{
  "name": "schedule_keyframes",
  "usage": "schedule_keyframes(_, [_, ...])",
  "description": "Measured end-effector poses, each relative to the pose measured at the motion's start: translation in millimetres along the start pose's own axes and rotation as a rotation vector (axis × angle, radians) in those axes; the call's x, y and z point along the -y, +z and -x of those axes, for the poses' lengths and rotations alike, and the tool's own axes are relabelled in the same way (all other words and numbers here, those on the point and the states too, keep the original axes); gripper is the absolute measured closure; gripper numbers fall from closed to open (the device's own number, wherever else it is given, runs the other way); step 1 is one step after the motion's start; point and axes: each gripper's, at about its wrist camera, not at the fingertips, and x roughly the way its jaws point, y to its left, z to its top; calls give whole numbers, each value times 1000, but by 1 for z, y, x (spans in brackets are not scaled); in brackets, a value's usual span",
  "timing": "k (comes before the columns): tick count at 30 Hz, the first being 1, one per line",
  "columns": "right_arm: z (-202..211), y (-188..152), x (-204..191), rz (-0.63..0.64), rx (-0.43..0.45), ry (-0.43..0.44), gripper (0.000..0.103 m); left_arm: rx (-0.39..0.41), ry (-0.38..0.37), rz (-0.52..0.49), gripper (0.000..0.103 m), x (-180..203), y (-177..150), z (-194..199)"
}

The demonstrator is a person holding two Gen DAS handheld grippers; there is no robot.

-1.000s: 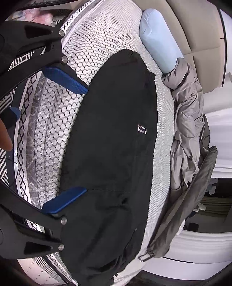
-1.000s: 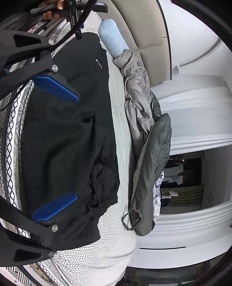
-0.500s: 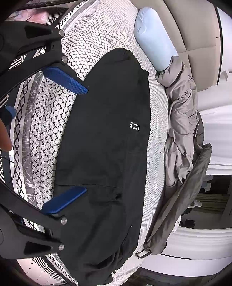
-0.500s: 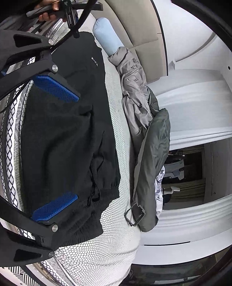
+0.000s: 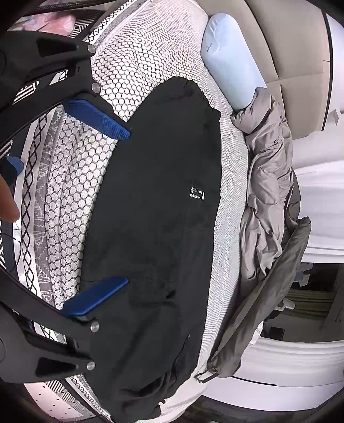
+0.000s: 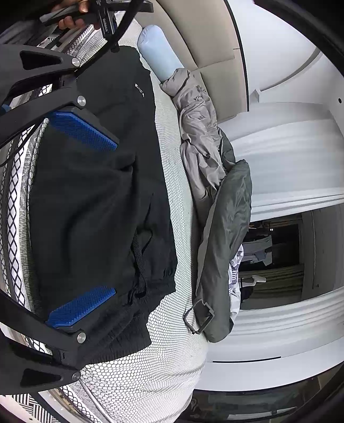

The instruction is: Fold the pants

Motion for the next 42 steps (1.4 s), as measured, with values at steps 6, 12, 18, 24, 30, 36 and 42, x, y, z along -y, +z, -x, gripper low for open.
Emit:
schedule_keyframes(6, [-2, 0, 0, -4, -15, 4, 0, 11, -29, 2, 1, -12, 0, 5])
schedule_keyframes(12, [0, -2, 1, 39, -15, -13, 0, -3, -26, 111, 1, -51, 2, 4])
schedule_keyframes(18, [-8, -7, 8, 21, -105, 5, 0, -72, 76, 257, 1, -123, 12, -15])
schedule_keyframes(24, [-7, -9, 9, 17, -107, 0, 0, -192, 20, 436, 6, -196, 22, -63])
schedule_keyframes(30, [-10, -10, 8, 38, -111, -19, 0, -207, 1, 501, 47, -228, 27, -102])
schedule_keyframes(36, [-15, -7, 14, 15, -118, -38, 0, -56, 49, 492, 103, -241, 26, -68])
schedule_keyframes(42, [-12, -5, 17, 15, -106, -55, 0, -56, 185, 432, 103, -247, -9, -14])
